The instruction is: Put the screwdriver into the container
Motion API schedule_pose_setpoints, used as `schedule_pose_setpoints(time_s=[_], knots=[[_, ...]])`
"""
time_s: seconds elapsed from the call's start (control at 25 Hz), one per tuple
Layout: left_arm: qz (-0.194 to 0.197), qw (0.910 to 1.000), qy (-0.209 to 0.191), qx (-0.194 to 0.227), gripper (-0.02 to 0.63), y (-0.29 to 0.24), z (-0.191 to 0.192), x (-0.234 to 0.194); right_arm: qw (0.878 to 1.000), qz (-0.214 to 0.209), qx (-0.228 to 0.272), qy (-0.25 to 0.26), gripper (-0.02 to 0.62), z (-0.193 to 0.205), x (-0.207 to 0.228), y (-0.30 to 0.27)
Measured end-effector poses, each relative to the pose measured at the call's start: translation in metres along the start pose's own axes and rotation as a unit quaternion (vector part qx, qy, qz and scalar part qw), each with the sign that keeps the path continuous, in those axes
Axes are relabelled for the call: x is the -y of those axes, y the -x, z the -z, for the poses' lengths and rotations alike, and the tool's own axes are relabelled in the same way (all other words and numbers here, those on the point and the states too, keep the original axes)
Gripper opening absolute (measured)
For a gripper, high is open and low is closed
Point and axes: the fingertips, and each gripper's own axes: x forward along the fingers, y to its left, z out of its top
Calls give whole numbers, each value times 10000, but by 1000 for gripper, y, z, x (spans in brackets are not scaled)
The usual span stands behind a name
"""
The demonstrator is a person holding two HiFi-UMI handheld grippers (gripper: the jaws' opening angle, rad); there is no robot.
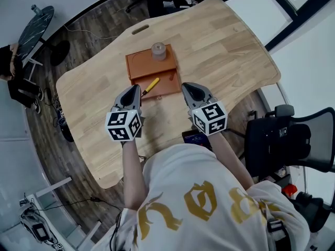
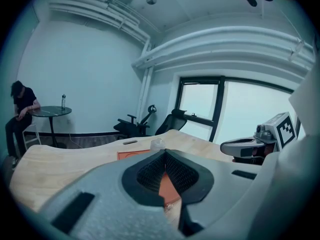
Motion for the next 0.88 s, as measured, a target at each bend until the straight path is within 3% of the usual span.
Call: schedule_pose_setpoints(time_s=[0.88], knots=[[116,9998,-132,-110,11,-21,4,4,9996,219,-48,-180,11,13,21,3]])
